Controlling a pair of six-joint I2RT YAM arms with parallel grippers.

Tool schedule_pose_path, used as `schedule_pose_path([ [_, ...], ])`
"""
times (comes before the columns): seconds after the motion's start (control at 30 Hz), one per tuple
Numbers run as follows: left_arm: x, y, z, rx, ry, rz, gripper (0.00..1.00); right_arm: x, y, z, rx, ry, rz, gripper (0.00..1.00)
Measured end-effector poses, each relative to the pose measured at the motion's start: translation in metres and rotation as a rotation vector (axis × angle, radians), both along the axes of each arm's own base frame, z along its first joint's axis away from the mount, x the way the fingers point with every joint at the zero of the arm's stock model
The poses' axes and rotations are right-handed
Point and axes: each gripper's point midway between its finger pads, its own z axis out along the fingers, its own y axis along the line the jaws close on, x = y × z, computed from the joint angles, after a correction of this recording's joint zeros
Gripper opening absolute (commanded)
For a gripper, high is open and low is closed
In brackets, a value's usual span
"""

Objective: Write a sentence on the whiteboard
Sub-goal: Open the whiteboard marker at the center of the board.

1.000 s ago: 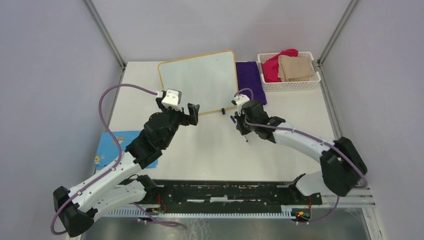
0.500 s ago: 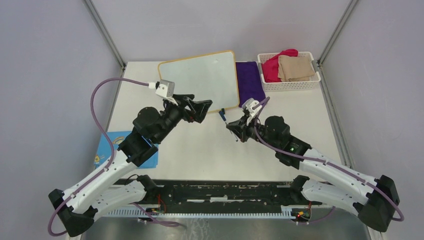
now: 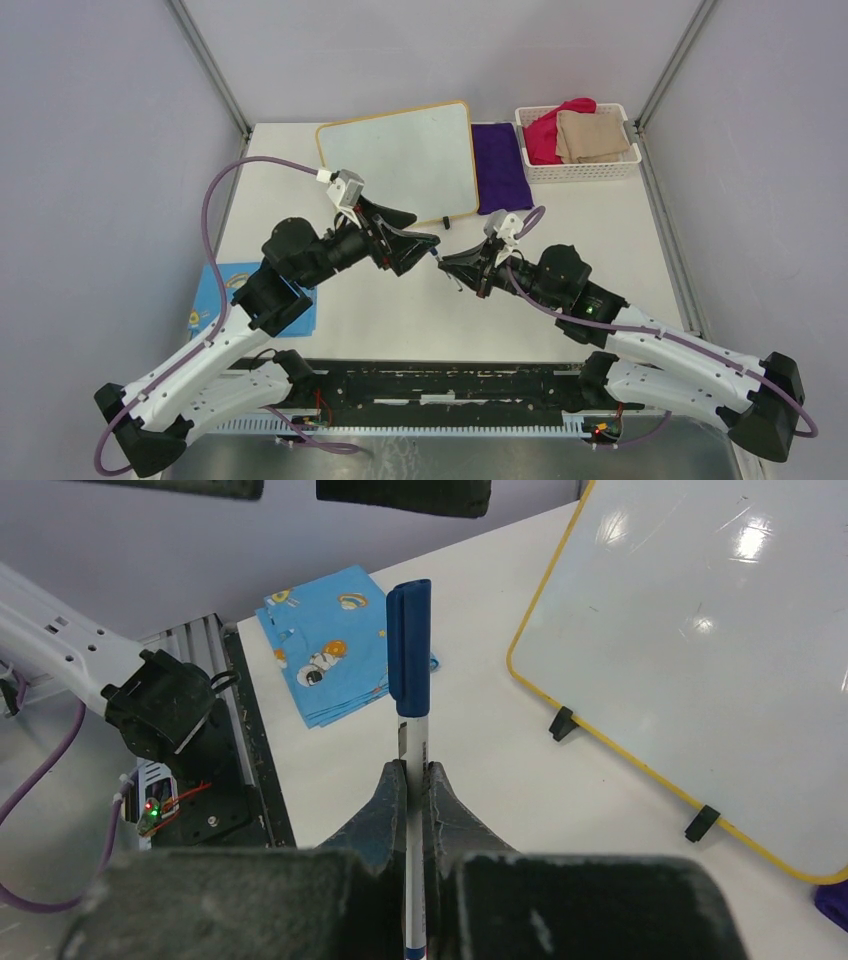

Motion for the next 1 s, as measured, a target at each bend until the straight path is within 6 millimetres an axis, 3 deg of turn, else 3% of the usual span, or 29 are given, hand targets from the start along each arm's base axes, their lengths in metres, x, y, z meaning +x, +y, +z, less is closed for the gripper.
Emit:
schedule_pose_path([
  [0.33,-0.016,-0.007,-0.014,0.014,0.034,-0.094,0.88,-0.004,0.004,0.016,0.035,-0.035,0.027,0.0],
  [0.73,-0.019,-0.011,-0.018,0.01,0.045,-0.123,0.57,-0.011,0.008,0.033,0.08,-0.059,0.063,0.0],
  [1.0,-0.022,-0.015,-0.016,-0.001,0.047,-0.153,0.45,-0.012,0.009,0.042,0.118,-0.058,0.07,0.0],
])
